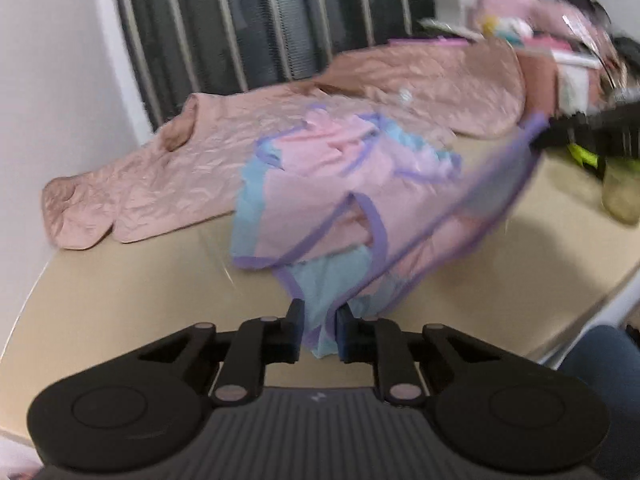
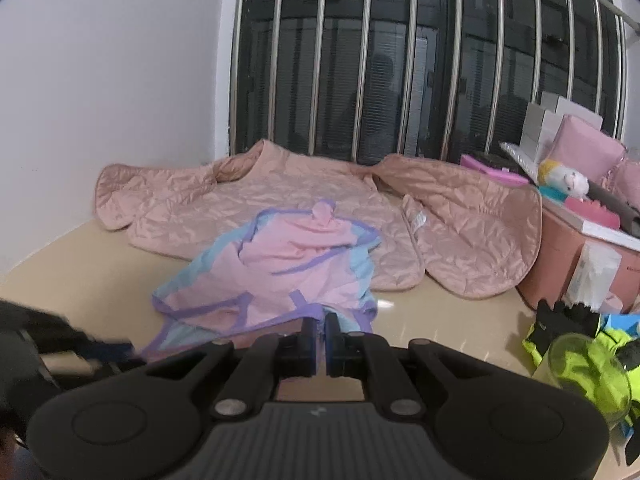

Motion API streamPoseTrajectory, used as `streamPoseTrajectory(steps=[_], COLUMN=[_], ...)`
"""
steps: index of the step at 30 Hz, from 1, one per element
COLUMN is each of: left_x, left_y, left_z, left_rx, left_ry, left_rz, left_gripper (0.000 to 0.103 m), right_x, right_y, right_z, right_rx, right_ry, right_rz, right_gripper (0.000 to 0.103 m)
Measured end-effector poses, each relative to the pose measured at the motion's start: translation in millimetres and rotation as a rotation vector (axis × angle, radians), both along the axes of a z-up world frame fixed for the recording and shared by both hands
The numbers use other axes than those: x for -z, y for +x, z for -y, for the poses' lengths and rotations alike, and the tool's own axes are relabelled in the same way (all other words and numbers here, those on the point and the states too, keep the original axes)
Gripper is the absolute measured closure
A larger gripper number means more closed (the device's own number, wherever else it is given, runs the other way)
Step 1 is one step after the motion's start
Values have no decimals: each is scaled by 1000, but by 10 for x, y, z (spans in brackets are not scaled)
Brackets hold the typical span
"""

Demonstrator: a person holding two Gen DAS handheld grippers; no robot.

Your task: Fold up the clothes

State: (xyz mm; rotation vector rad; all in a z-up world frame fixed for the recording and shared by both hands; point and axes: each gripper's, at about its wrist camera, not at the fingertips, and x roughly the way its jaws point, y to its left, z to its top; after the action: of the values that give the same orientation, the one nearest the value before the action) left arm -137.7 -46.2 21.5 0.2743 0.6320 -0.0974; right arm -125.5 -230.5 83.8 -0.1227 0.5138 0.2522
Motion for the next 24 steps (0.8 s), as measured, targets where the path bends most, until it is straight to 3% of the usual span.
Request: streamPoseTrajectory(steps=[2, 4, 6, 9, 16, 20, 22, 23, 24], left_x=[33, 117, 160, 156, 49, 3, -10, -16, -19], left_y=[5, 6, -31, -57, -33, -33, -33, -32, -27], left_z=[34, 96, 108, 87, 36, 28, 29, 29, 28], left_rx=[-10, -10, -5, 2, -8, -21, -25, -26, -27], left_ry=[64, 139, 131, 105, 66, 61, 53, 49, 49], left_rz=[17, 18, 12, 16, 39, 44, 41, 39, 39], left_gripper=[77, 76, 78, 97, 100, 100, 100, 100, 100], right_x=[68, 167, 270, 435, 675, 640, 633, 638, 643], right_y=[-3, -10, -17, 5, 75, 56, 28, 5, -17], right_z=[-19, -40, -61, -64, -45, -84, -145, -179, -214], right_rx=[-3, 0, 5, 22, 53, 39, 9, -8, -24], right_ry=[-12, -37, -63, -105, -139, -159, -187, -198, -210], right_rz=[-12, -27, -41, -71, -107, -73, -56, -45, -33], right_gripper=[99, 99, 99, 98, 97, 96, 78, 61, 60])
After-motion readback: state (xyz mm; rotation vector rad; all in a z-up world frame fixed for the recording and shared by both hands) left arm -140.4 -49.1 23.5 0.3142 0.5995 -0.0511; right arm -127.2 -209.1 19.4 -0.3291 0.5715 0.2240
